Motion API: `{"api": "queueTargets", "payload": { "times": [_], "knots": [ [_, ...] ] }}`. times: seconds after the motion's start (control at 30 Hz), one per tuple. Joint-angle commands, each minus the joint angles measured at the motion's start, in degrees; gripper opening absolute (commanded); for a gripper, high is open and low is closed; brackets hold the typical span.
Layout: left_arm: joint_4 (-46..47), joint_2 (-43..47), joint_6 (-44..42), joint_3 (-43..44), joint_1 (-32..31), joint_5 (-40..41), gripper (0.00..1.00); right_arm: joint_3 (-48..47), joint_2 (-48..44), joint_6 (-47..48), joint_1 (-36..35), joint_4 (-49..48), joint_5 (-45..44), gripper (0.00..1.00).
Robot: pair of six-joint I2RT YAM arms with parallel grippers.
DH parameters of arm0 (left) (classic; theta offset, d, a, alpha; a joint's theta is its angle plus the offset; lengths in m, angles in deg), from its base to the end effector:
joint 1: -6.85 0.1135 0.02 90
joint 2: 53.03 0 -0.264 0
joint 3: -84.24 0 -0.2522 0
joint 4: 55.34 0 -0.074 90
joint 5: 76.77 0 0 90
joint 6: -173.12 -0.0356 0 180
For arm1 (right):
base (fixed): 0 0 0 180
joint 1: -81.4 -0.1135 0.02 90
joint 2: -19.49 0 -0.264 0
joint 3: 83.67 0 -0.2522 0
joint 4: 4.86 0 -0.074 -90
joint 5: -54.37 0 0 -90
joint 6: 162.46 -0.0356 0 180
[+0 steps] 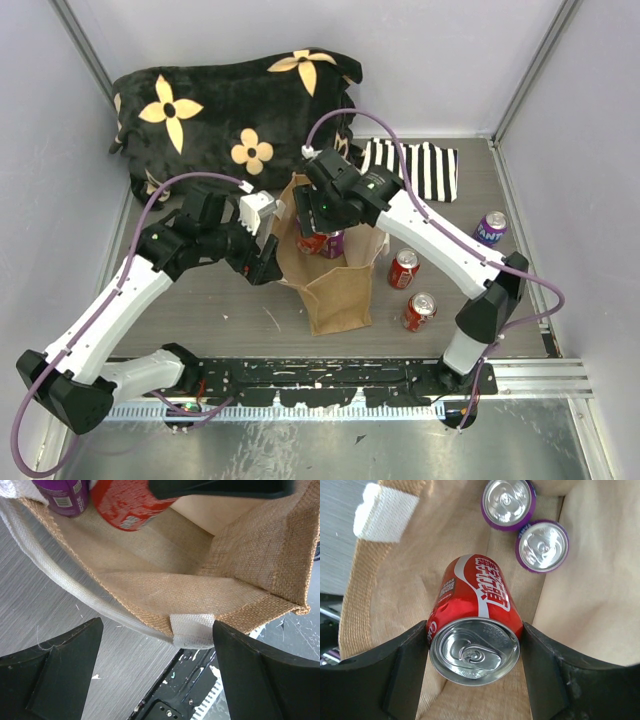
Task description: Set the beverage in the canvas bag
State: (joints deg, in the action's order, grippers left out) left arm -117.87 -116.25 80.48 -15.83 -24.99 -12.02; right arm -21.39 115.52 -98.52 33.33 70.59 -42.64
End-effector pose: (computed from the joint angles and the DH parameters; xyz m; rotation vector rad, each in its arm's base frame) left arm 0.1760 -0.1272 0.3455 0.9179 2.2231 -0.7642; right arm 0.2349 0.2550 0.3811 -0.4349 2.5030 0.3768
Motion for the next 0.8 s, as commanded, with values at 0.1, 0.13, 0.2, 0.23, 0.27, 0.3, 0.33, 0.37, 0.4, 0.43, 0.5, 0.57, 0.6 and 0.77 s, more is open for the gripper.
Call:
{"api": "queueTargets", "payload": {
  "times": [0.1,0.13,0.2,0.23,0.27,0.3,0.33,0.37,0.4,0.43,0.5,0.57,0.6,0.77],
  "knots": [
    [-0.02,1.18,-1.36,-1.18,-0.24,-1.75,0.98,-3.65,5.34,1.53,-1.92,-10.52,-4.35,0.01],
    [0.24,1.13,-1.28,-1.03,-0.24,-1.69,0.98,-4.08,6.3,1.83,-2.07,-10.23,-4.41,0.01],
    [1.04,0.95,-0.54,-0.75,-0.24,-1.16,0.98,-4.61,7.9,2.37,-2.18,-9.76,-4.57,0.01],
    [1.21,0.93,0.03,-0.45,-0.25,-0.73,0.98,-4.83,8.42,2.49,-2.26,-9.56,-4.66,0.01],
    [1.23,0.9,0.61,-0.27,-0.25,-0.46,0.98,-4.94,8.87,2.6,-2.24,-9.4,-4.73,0.01],
    [1.28,0.84,1.07,0.1,-0.26,-0.41,0.98,-4.97,9.17,2.6,-2.26,-9.28,-4.87,0.01],
    [2.72,0.82,1.58,0.3,-0.25,-0.37,0.98,-4.97,9.37,2.64,-2.28,-9.16,-4.88,0.01],
    [3.14,0.73,2.06,0.48,-0.2,-0.38,0.98,-4.98,9.55,2.65,-2.29,-9.0,-4.9,0.01],
    [3.35,0.73,2.51,0.75,-0.26,-0.38,0.98,-4.94,9.67,2.68,-2.33,-8.84,-6.51,0.01],
    [3.53,0.69,2.77,0.96,-0.25,-0.41,0.98,-4.84,9.89,2.7,-2.29,-8.67,-7.32,0.01],
    [3.68,0.51,3.25,1.34,-0.25,-0.5,0.98,-4.53,10.24,2.95,-2.27,-8.61,-8.09,0.01],
    [3.83,0.39,3.49,1.62,-0.25,-0.6,0.98,-4.25,10.76,3.21,-2.29,-8.94,-8.45,0.01],
    [3.86,0.37,3.66,1.71,-0.25,-0.65,0.98,-4.23,11.15,3.33,-2.24,-9.07,-8.53,0.01],
    [3.83,0.52,4.12,2.05,-0.25,-0.79,0.98,-2.96,13.0,3.96,-2.23,-10.47,-8.33,0.01]
  ]
}}
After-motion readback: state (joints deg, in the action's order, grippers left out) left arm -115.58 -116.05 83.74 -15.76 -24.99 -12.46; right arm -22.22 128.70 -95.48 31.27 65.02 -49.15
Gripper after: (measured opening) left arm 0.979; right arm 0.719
